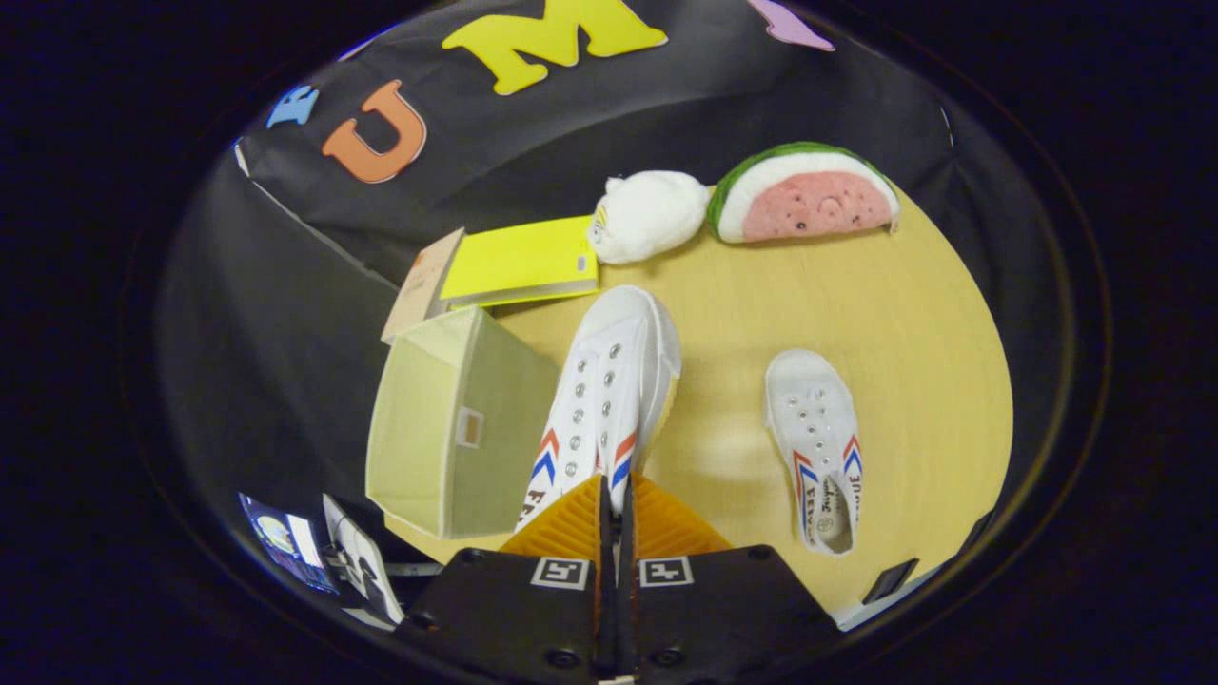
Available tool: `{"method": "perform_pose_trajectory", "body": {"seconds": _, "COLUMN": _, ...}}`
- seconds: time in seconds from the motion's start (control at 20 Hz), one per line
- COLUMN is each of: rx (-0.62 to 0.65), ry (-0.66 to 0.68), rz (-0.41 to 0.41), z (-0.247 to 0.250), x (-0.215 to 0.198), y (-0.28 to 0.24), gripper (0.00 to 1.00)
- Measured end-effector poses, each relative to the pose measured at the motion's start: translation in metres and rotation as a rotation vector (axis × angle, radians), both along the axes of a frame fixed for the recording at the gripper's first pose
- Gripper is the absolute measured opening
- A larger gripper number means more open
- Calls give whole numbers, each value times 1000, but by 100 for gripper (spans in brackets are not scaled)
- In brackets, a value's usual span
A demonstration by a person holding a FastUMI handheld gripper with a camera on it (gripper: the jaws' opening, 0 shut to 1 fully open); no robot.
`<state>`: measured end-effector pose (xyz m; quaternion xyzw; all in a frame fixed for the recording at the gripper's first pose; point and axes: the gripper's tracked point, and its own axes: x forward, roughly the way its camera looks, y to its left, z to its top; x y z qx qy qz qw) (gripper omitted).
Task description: Open the storage box then place both shoes into the box .Put the left shoe in first, then the right shoe, with the right side of both shoes facing outward in a uniform manner.
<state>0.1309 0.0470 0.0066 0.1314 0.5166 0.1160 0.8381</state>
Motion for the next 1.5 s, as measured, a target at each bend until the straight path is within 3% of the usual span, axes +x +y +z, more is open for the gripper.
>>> {"method": "perform_pose_trajectory", "body": {"seconds": 0.2, "rx": 30, "ry": -59, "rz": 36, "z": 38, "x": -5, "y": 46, "gripper": 6}}
{"method": "perform_pose_trajectory", "body": {"seconds": 0.35, "rx": 38, "ry": -62, "rz": 79, "z": 40, "x": -8, "y": 85, "gripper": 5}}
{"method": "perform_pose_trajectory", "body": {"seconds": 0.55, "rx": 62, "ry": -20, "rz": 120, "z": 20, "x": -6, "y": 143, "gripper": 6}}
{"method": "perform_pose_trajectory", "body": {"seconds": 1.0, "rx": 83, "ry": -52, "rz": 72, "z": -44, "x": 16, "y": 243, "gripper": 5}}
{"method": "perform_pose_trajectory", "body": {"seconds": 1.2, "rx": 36, "ry": -110, "rz": 50, "z": -75, "x": 28, "y": 268, "gripper": 5}}
{"method": "perform_pose_trajectory", "body": {"seconds": 1.5, "rx": -31, "ry": -74, "rz": 68, "z": -103, "x": 27, "y": 278, "gripper": 6}}
